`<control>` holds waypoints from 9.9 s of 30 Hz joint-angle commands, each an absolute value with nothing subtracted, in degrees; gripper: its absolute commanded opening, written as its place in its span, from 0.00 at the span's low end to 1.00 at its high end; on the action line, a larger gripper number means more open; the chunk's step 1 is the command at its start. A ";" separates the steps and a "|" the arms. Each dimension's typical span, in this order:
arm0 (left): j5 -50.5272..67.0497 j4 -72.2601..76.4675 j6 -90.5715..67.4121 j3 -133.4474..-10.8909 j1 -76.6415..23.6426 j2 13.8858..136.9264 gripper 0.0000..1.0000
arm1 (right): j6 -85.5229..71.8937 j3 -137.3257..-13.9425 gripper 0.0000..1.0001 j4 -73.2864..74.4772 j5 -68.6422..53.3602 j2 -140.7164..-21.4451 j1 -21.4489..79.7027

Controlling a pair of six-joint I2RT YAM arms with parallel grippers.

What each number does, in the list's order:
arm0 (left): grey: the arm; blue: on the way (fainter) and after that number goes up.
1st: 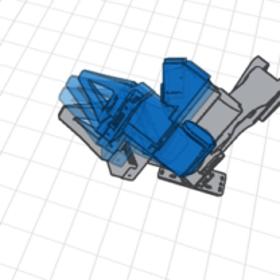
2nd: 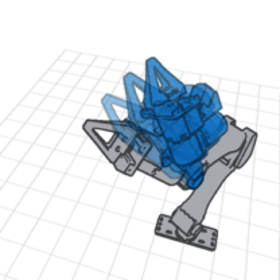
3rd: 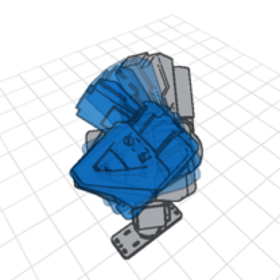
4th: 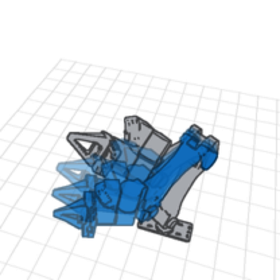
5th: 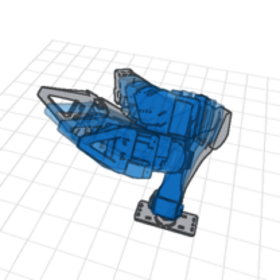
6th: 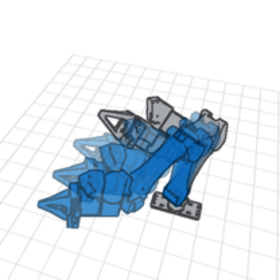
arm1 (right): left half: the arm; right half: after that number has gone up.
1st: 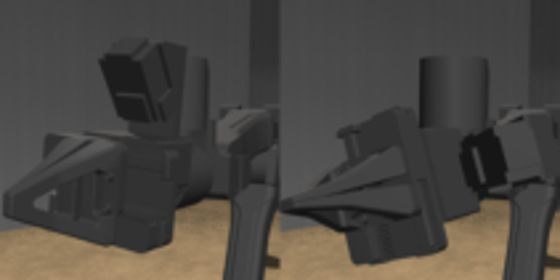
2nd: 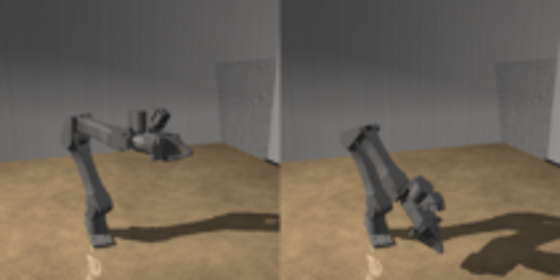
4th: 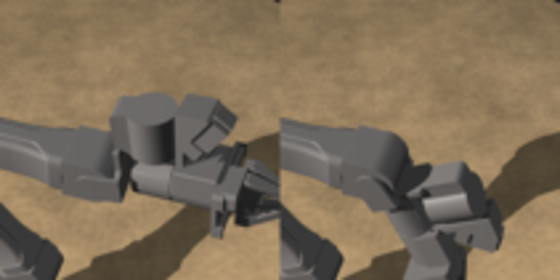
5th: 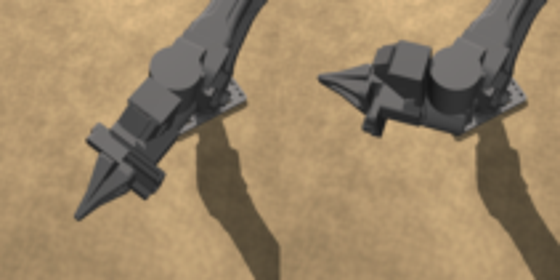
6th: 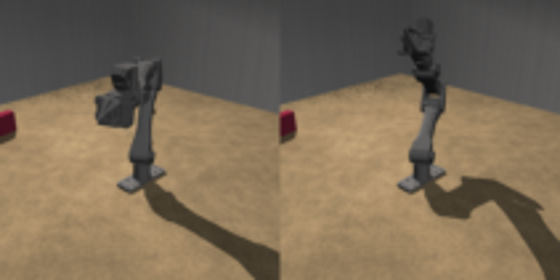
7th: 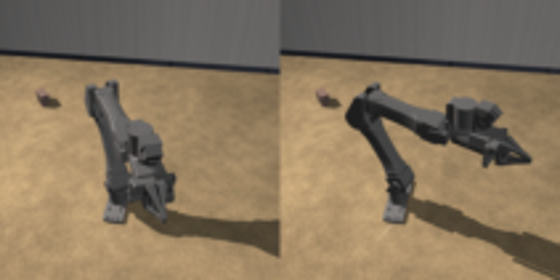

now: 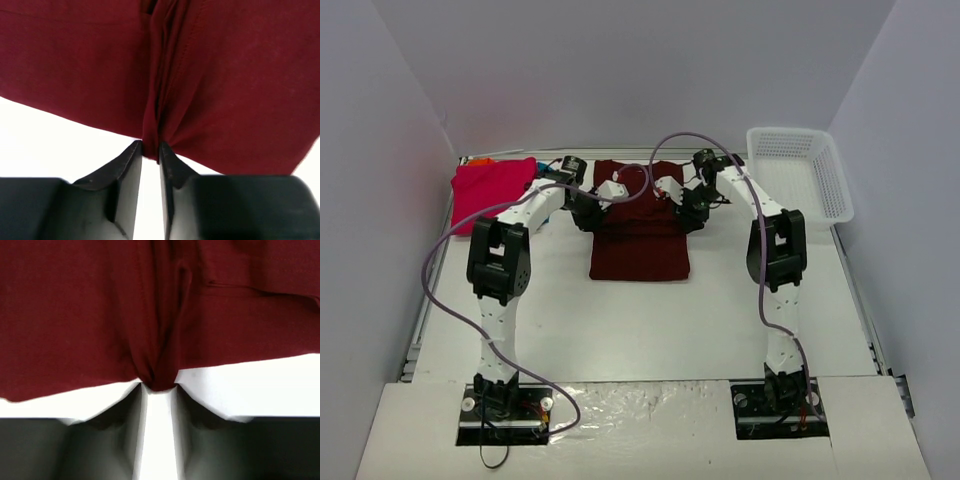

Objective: Fold and stack the t-shirts
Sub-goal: Fold the folded rectangular tshirt in 1/3 of the way, then grab one side of the 2/3 rectangular tshirt with both arms, then fold the long partially folded tshirt into a neat square, then put the neatly folded tshirt into the corner of the board with the left arm

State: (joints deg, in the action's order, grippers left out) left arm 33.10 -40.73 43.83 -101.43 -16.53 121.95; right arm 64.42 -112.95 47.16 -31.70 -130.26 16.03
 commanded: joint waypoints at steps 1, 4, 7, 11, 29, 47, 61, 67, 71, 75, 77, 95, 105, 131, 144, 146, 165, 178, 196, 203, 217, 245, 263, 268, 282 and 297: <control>33.22 -41.14 44.74 -106.07 -15.56 122.25 0.22 | 64.51 -116.62 0.35 48.61 -31.37 -132.09 15.03; 31.48 -39.73 43.77 -111.59 -15.56 124.97 0.43 | 63.11 -120.93 0.49 45.29 -33.47 -135.08 14.50; 30.15 -43.83 43.16 -120.46 -15.47 130.06 0.51 | 58.02 -131.63 0.51 45.00 -33.05 -140.61 13.97; 30.06 -47.11 38.77 -133.85 -14.77 131.75 0.58 | 55.46 -133.17 0.52 44.39 -33.93 -137.75 14.15; 35.15 -34.45 35.33 -80.63 -16.26 90.29 0.68 | 51.77 -92.22 0.52 37.18 -36.99 -101.19 14.94; 14.77 -7.92 38.84 -45.97 -29.79 76.90 0.69 | 52.56 -63.99 0.58 26.63 -39.02 -89.03 19.69; 14.32 -6.50 39.99 -49.22 -30.94 86.75 0.69 | 51.94 -68.47 0.56 26.19 -38.93 -98.87 20.74; 14.85 -5.71 39.73 -49.22 -31.03 88.77 0.68 | 52.12 -68.64 0.55 26.19 -39.46 -100.55 20.92; 14.85 -6.50 39.73 -50.18 -31.03 90.87 0.61 | 51.94 -68.91 0.55 26.28 -39.29 -100.99 21.09; 15.73 -8.00 40.17 -51.42 -30.94 93.51 0.30 | 51.77 -68.82 0.55 26.28 -39.20 -101.51 21.18; 15.82 -7.65 40.25 -51.50 -30.94 94.04 0.27 | 51.85 -68.56 0.55 26.28 -39.11 -101.60 21.27; 21.97 -12.56 38.41 -54.84 -29.97 96.15 0.02 | 55.63 -59.07 0.55 20.14 -37.88 -94.92 22.85; 23.03 -14.50 38.06 -56.34 -29.88 97.38 0.02 | 56.51 -57.66 0.56 16.52 -35.86 -99.14 24.87; 29.17 -24.77 40.60 -59.93 -28.13 94.67 0.02 | 54.67 -57.92 0.00 20.46 -31.90 -99.51 24.96; 41.48 -57.10 49.13 -65.92 -28.12 77.80 0.02 | 55.63 -60.47 0.00 45.24 -42.43 -76.48 26.55; 43.68 -59.14 50.44 -65.92 -27.86 74.55 0.02 | 56.69 -61.95 0.00 47.28 -44.03 -73.50 25.49; 38.58 -60.21 47.73 -75.23 -26.64 76.81 0.02 | 60.38 -70.22 0.00 50.63 -43.24 -76.28 22.76; 38.76 -60.47 49.30 -86.74 -21.10 88.05 0.03 | 62.75 -82.78 0.00 50.27 -40.96 -90.25 20.83; 40.69 -63.45 54.84 -106.34 -15.56 111.17 0.02 | 66.97 -102.82 0.00 50.45 -41.40 -114.86 14.94; 40.96 -65.65 55.46 -121.00 -14.33 124.69 0.02 | 67.32 -112.05 0.00 50.45 -41.31 -125.75 12.48; 29.19 -55.22 44.84 -129.32 -13.97 131.33 0.88 | 55.38 -129.48 1.00 41.58 -41.30 -138.27 11.52; 42.61 -30.05 -1.58 -70.32 10.19 78.40 0.94 | 31.73 -77.16 0.93 19.60 -4.49 -95.44 38.40; 38.67 -32.34 1.65 -65.74 11.87 76.81 0.94 | 30.58 -92.46 0.62 23.46 5.36 -120.57 57.74; 37.97 -33.66 2.55 -65.48 11.95 77.34 0.94 | 30.85 -95.53 0.64 24.08 7.55 -124.80 58.27; 43.77 -31.73 -0.52 -63.72 12.30 79.71 0.94 | 31.73 -99.14 0.56 24.87 10.37 -130.08 58.53; 56.33 -15.75 -18.09 -52.83 12.22 80.07 0.94 | 32.43 -101.60 0.00 29.79 11.16 -127.18 59.50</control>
